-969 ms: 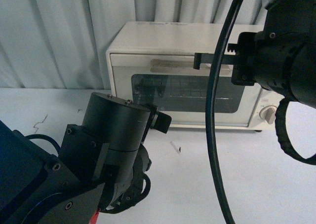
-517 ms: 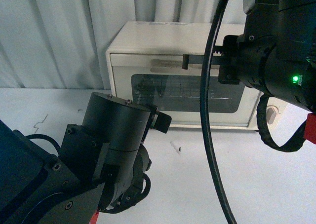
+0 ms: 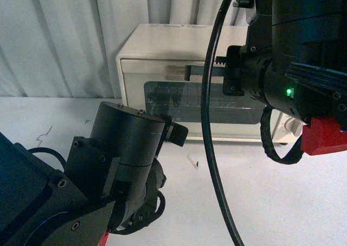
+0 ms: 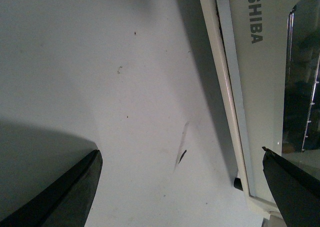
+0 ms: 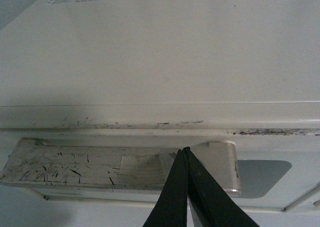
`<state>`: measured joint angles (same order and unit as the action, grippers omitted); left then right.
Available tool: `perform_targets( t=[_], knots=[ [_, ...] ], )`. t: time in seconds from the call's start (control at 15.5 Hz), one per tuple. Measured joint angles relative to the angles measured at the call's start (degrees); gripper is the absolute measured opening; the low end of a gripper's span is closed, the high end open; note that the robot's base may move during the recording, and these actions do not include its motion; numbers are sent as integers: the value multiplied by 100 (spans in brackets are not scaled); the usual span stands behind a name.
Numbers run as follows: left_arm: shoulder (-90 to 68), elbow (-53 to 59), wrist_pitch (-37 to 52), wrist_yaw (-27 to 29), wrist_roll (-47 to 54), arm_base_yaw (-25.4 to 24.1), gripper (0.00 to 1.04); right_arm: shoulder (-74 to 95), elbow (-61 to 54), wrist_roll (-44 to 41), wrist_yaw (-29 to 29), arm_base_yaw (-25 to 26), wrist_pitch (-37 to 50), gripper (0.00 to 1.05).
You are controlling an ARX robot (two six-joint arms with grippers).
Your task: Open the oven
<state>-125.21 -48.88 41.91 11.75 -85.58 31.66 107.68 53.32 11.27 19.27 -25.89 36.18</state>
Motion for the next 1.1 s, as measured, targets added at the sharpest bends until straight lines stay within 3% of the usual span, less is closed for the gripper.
perform_targets(
  t=[0.71, 0.78, 0.84, 1.1],
  knots=[
    [0, 0, -2, 2, 0, 0, 98, 164, -197, 588, 133, -149, 428, 2],
    [0, 0, -4, 2, 0, 0, 98, 4, -584, 800, 319, -330, 590, 2],
    [0, 15, 11, 2, 0, 13, 98, -887, -1827, 780, 949, -800, 164, 2],
    [2, 15, 9, 7, 0, 11, 98, -3740, -3040, 551, 2157, -831, -1589, 2]
  ],
)
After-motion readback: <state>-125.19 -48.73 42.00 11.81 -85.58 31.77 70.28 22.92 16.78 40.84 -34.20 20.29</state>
